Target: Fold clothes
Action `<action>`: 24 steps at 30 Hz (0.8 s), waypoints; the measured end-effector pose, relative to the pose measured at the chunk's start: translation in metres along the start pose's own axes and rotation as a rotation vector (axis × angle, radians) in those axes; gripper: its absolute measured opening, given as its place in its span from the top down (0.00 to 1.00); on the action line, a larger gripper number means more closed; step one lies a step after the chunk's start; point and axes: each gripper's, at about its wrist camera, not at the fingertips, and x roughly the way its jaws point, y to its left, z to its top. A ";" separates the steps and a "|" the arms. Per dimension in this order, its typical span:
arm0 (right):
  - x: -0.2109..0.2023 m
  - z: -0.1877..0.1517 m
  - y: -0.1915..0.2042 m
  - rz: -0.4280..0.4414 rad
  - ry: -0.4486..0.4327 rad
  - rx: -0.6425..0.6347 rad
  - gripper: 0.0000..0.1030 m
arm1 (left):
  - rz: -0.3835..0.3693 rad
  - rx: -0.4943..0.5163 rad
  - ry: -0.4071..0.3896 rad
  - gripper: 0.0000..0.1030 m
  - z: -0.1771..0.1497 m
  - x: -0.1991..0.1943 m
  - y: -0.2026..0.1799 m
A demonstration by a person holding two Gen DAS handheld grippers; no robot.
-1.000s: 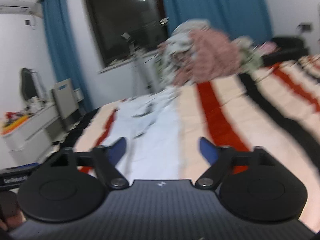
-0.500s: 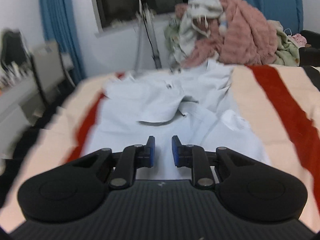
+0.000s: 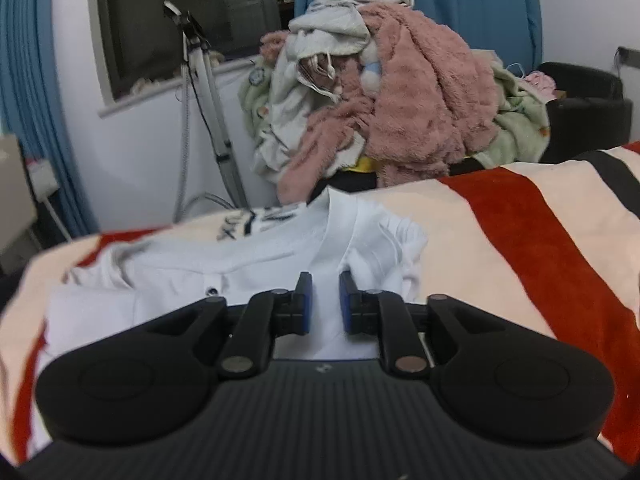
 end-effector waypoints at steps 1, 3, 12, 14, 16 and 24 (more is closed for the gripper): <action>-0.005 0.001 0.000 0.014 0.012 -0.020 0.72 | -0.001 0.004 -0.001 0.00 0.000 0.000 0.000; -0.023 0.000 0.002 0.033 0.010 -0.058 0.33 | 0.005 0.018 -0.003 0.00 -0.002 -0.003 -0.003; -0.189 -0.015 -0.012 0.160 -0.034 -0.058 0.14 | -0.038 0.031 -0.024 0.00 -0.004 -0.029 -0.011; -0.232 -0.025 -0.024 0.178 -0.023 -0.064 0.14 | -0.060 0.020 -0.012 0.01 -0.004 -0.037 -0.012; -0.276 -0.042 -0.044 0.224 -0.002 -0.031 0.14 | -0.095 0.007 0.003 0.01 -0.004 -0.046 -0.012; -0.369 -0.126 -0.144 0.326 0.252 0.388 0.22 | -0.201 -0.018 0.101 0.05 -0.026 -0.076 -0.017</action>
